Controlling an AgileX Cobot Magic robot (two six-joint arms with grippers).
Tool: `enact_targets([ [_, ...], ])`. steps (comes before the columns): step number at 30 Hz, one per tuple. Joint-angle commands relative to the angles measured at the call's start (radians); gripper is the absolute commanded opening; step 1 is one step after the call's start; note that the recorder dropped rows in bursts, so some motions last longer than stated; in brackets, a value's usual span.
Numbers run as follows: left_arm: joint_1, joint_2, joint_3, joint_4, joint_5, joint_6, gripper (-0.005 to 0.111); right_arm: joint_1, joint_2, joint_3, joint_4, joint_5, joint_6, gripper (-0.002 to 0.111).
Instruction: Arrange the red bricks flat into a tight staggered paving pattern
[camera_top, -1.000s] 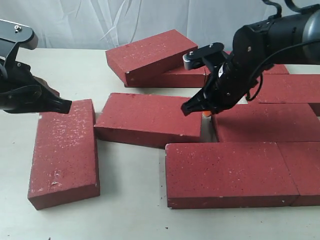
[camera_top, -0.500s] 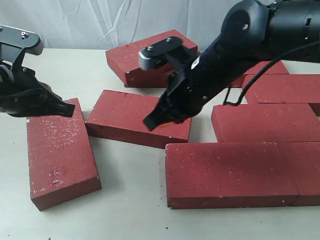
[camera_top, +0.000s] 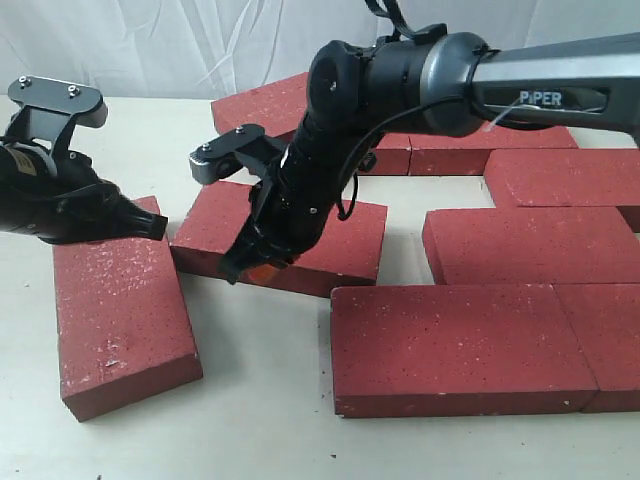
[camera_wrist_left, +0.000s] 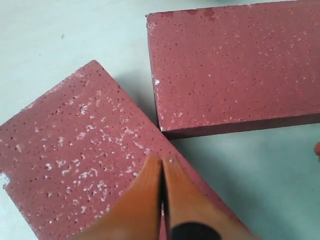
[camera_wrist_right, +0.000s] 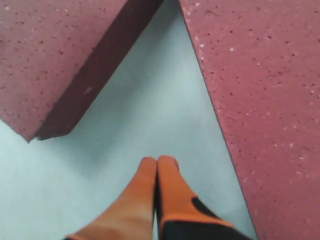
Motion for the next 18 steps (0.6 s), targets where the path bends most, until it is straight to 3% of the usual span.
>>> enact_targets([
  [1, -0.001, 0.004, 0.002, -0.011, -0.021, 0.000, 0.000, 0.000, 0.018, -0.022, -0.027, 0.017, 0.016, -0.001],
  [18, -0.001, 0.004, 0.002, -0.022, -0.030, 0.000, 0.000, 0.000, 0.085, -0.024, -0.170, -0.055, 0.040, -0.001],
])
